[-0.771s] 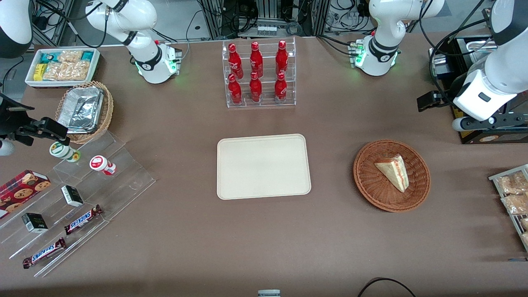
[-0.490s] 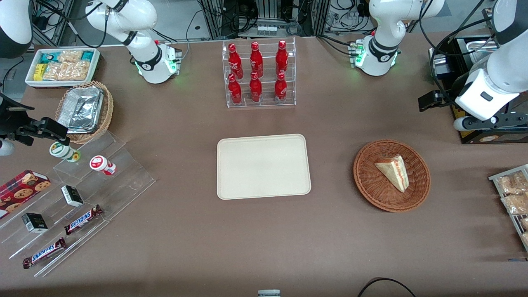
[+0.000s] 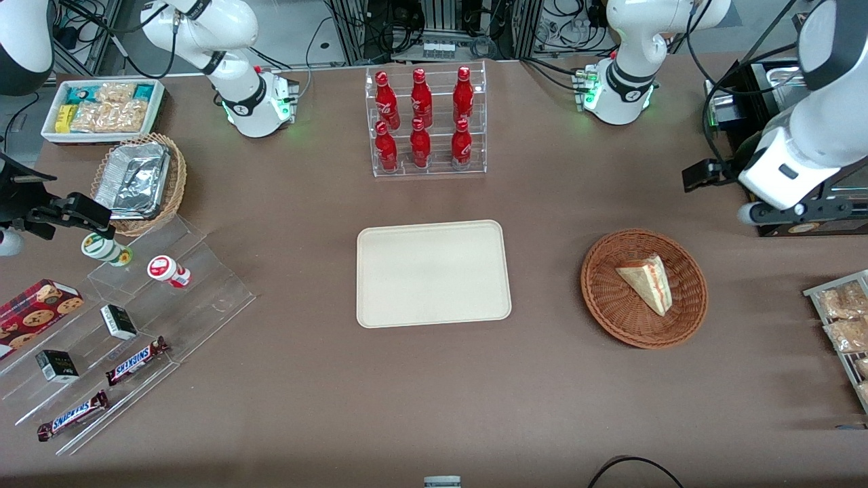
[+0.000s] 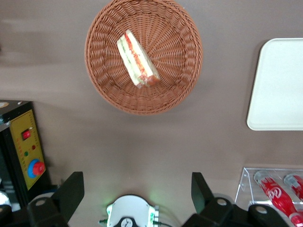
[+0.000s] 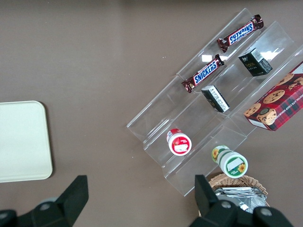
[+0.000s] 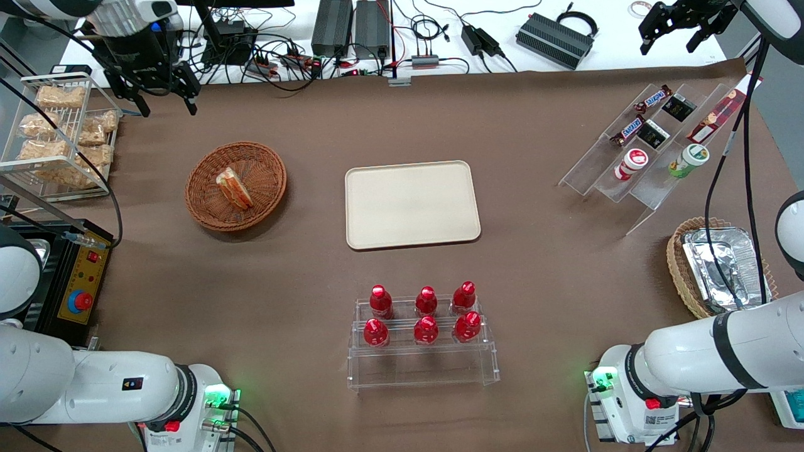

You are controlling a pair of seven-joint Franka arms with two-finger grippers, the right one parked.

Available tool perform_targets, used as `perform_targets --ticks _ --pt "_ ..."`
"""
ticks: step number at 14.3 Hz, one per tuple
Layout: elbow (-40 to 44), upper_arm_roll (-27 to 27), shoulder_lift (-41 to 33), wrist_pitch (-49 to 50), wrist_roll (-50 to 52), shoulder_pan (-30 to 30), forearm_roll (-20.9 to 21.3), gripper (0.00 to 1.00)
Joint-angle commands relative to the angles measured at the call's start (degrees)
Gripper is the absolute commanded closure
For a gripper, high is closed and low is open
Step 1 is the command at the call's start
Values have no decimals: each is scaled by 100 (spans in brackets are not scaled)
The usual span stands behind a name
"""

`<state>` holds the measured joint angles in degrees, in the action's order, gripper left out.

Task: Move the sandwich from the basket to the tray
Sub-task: 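Move the left gripper over the sandwich in the wicker basket, then lower the open left gripper around the sandwich and close it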

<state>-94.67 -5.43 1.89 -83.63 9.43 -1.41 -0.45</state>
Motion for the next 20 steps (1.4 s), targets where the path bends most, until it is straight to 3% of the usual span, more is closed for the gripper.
perform_targets --ticks 1,10,17,20 --pt "-664 60 -48 -661 -90 -43 -86 0" --pt "-2344 235 303 -3456 -81 -43 -16 0" --pt "-2547 376 699 -4099 137 -43 -25 0" --pt "-3038 385 611 -4853 1101 -52 -16 0"
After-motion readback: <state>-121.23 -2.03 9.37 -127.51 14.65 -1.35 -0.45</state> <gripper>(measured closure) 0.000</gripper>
